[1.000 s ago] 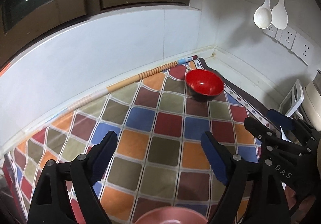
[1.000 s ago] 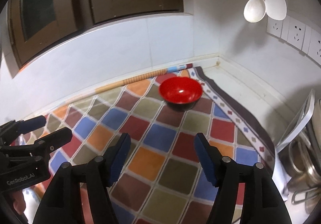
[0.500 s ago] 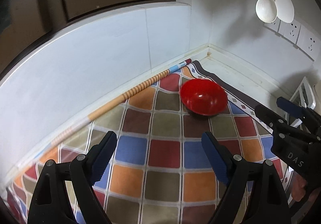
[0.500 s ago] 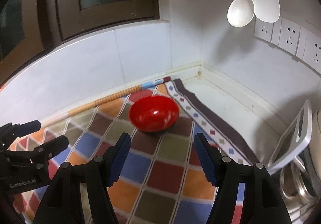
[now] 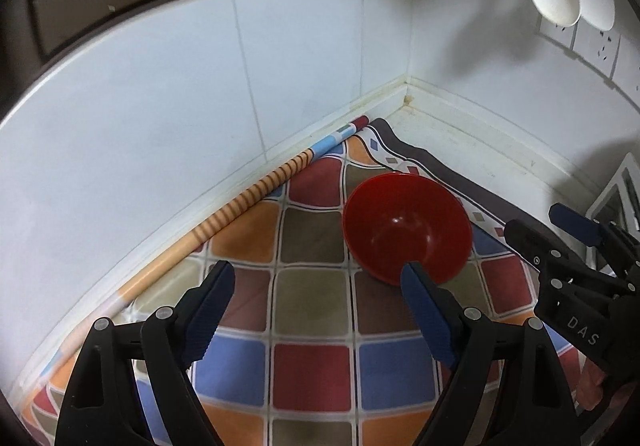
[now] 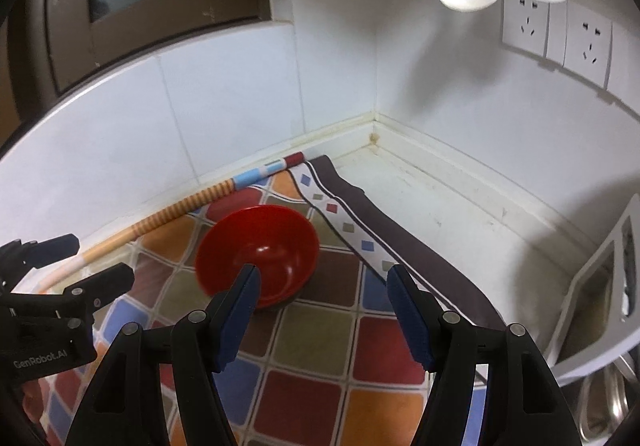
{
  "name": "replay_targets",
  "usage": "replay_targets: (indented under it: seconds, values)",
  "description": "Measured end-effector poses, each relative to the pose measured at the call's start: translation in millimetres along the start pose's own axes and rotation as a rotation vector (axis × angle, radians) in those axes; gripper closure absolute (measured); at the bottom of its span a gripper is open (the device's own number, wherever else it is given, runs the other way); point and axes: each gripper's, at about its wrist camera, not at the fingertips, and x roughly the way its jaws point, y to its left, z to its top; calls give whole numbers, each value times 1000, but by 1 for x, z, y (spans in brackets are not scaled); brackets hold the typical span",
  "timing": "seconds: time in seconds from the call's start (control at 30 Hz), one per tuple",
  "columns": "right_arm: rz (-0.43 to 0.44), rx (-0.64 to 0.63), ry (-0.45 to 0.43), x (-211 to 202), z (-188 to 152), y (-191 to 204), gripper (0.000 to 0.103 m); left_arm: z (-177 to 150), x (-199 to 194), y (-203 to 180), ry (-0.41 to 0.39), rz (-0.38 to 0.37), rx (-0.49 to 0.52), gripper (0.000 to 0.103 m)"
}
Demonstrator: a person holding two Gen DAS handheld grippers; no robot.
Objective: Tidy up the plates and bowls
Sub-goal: 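Move both grippers to the red-and-black bowl by the wall, then close both grippers on the rim of the red-and-black bowl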
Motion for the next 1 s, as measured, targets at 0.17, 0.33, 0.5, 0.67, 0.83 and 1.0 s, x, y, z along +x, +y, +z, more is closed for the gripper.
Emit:
replay_targets:
  seconds: [0.17, 0.33, 0.5, 0.67, 0.83, 1.0]
  values:
    - [-8, 12, 22, 25, -2, -7, 37, 9, 29, -5, 16, 2, 28, 27]
    - [-4, 19, 52, 46, -3, -7, 37, 11, 57, -9, 46, -5, 40, 35]
    - [-1, 12, 67, 61, -3, -4, 38, 9, 78, -11, 86, -24, 41, 45]
    - [7, 6, 89, 75, -4, -1, 48, 10, 92, -10, 117, -43, 22, 57]
    - [23, 7, 120, 87, -7, 0, 58, 12, 100, -12, 131, -69, 11, 68]
    - [41, 25, 130, 93, -9, 1, 67, 15, 102, -19, 137, -86, 29, 84]
